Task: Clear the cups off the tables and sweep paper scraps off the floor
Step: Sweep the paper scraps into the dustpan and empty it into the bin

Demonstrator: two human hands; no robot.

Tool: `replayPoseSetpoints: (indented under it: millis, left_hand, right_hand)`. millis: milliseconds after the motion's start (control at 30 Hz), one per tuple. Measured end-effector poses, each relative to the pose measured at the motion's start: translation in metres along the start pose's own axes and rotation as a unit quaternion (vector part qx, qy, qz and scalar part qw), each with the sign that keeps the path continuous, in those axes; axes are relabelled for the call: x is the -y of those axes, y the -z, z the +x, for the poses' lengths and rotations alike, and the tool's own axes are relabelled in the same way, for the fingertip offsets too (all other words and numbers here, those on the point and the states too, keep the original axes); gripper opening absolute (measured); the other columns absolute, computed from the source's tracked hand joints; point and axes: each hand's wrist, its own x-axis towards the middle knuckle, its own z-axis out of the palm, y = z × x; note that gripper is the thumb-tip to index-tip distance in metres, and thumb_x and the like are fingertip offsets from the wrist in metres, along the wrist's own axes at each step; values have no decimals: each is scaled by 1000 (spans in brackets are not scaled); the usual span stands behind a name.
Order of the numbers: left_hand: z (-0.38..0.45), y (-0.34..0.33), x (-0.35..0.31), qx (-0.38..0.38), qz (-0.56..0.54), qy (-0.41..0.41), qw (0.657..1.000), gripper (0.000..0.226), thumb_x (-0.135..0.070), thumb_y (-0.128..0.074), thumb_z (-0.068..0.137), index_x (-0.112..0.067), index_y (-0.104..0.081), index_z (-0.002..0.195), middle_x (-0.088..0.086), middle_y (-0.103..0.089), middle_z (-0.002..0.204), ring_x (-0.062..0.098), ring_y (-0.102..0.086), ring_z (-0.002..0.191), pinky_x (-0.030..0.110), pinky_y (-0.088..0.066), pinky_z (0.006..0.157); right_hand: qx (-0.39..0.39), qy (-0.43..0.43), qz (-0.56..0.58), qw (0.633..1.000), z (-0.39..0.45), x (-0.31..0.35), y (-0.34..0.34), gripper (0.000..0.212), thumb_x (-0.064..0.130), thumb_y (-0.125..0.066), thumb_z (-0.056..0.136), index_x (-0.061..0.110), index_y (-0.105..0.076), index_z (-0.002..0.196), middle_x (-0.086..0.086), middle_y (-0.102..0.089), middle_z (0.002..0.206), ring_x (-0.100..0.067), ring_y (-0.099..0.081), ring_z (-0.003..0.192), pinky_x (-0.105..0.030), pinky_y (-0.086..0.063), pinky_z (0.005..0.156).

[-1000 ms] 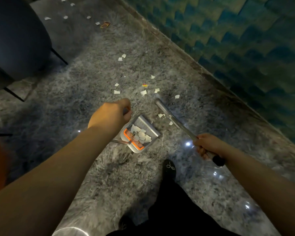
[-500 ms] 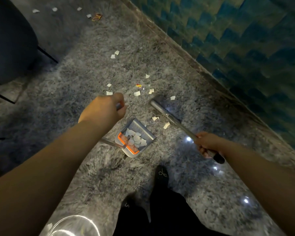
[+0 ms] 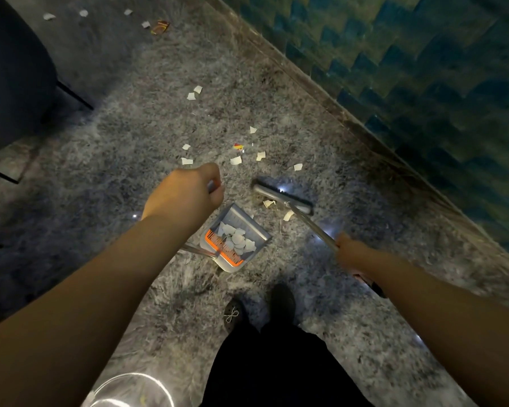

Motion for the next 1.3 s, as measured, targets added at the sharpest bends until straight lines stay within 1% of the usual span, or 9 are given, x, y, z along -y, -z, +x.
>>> replayPoseSetpoints:
  millis: [67,167,233,333,467,633,800,967,1300]
  left_hand:
    - [-3,0,6,-2,-6,-4,1000,18,-34,-61,91,-29,-48,80,5,-56,70,32,-58,69,38,-52,59]
    - [-7,0,12,2,-11,-6,1000,18,-34,-60,91,-30,-47,80,8,-60,74,33,-59,71,43,-54,62]
    - [-9,0,14,5,-14,-8,1000,16,-33,-59,92,-29,-48,81,9,-62,76,33,-59,72,41,-53,62]
    - [-11,0,13,5,-25,-9,1000,13,-31,-59,92,-26,-51,83,10,-63,79,33,-59,74,40,-54,62]
    - [-14,0,13,8,-26,-20,999,12,-31,-59,93,-24,-52,86,11,-62,78,34,-59,73,40,-54,60]
    - [-20,4,25,5,-43,-17,999,16,-31,-60,92,-26,-49,81,2,-53,68,32,-58,70,32,-45,57]
    - [-22,10,33,8,-35,-26,999,13,-32,-60,92,-25,-52,84,11,-63,80,34,-61,77,38,-52,62]
    - [-22,16,35,2,-32,-45,998,12,-32,-62,91,-21,-59,88,13,-64,79,35,-62,76,40,-53,63]
    - [24,30,17,-44,-25,-57,997,14,-33,-65,89,-20,-60,91,12,-63,74,34,-61,72,42,-53,61]
  right_hand:
    - [12,-24,12,1000,-1,3,-6,40,9,-42,98,2,-33,137,-22,-55,126,-33,-59,107,-33,-45,78]
    - [63,-33,19,997,1,11,-11,39,4,-39,100,2,-26,136,-25,-57,103,-26,-57,70,-30,-44,52]
    - [89,-14,16,996,-3,17,-14,32,3,-37,100,2,-29,130,-23,-55,81,-23,-50,54,-30,-41,44]
    - [116,20,46,992,-19,27,-21,22,9,-36,101,1,-36,121,-17,-55,71,-24,-49,48,-31,-41,43]
    - [191,37,154,969,-39,27,-31,24,13,-35,102,0,-48,118,-6,-53,51,-18,-44,41,-23,-38,37]
    - [209,2,316,925,-69,26,-43,11,19,-40,101,17,-50,106,-6,-46,60,-9,-40,36,-17,-34,37]
    - [162,46,333,928,-90,27,-32,17,19,-43,101,11,-48,114,-2,-46,50,-9,-38,33,-17,-34,35]
    - [92,72,319,940,-88,29,-11,26,21,-52,99,5,-49,120,-11,-50,64,-11,-45,33,-20,-39,35]
    - [23,58,273,960,-19,12,43,18,13,-49,98,-3,-56,97,-15,-50,55,-21,-45,37,-22,-38,34]
